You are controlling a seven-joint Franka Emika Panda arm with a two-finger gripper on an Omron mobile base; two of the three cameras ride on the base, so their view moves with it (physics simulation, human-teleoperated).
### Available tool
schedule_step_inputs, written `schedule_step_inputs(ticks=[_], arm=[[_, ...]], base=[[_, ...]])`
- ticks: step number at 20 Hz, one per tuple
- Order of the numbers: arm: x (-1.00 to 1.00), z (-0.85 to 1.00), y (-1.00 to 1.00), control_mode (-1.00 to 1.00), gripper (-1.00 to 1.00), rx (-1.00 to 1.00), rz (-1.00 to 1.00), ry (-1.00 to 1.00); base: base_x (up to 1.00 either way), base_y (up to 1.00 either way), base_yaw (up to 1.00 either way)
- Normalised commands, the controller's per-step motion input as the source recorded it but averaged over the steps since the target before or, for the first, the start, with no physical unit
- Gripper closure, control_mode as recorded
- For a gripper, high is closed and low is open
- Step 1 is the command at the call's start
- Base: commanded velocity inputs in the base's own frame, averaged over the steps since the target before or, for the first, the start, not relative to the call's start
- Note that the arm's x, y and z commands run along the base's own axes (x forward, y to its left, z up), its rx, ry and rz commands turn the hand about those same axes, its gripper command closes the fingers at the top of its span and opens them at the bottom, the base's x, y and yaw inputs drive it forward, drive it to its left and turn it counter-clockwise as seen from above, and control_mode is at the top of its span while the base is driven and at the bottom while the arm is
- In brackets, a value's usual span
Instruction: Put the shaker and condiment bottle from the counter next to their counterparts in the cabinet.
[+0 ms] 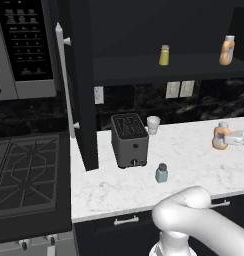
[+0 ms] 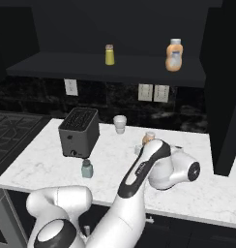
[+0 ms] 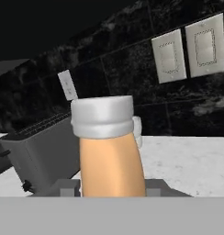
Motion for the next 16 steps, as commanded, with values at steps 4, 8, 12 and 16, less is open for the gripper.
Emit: schedule_step_inputs(ticks=[4, 8, 12, 16], arm=[[-0.6, 0.48, -0.17, -1.0, 1.0, 0.01, -0.3, -0.08], [-0.43, 0.67, -0.07, -1.0, 1.0, 0.0, -0.3, -0.07], [-0.22, 0.77, 0.0, -1.0, 1.0, 0.0, -0.28, -0.01], [-0.23, 0.72, 0.0, -1.0, 1.0, 0.0, -0.23, -0.02]], base=[[0.0, 0.0, 0.0], [0.0, 0.0, 0.0], [0.0, 0.0, 0.0], [0.0, 0.0, 0.0]])
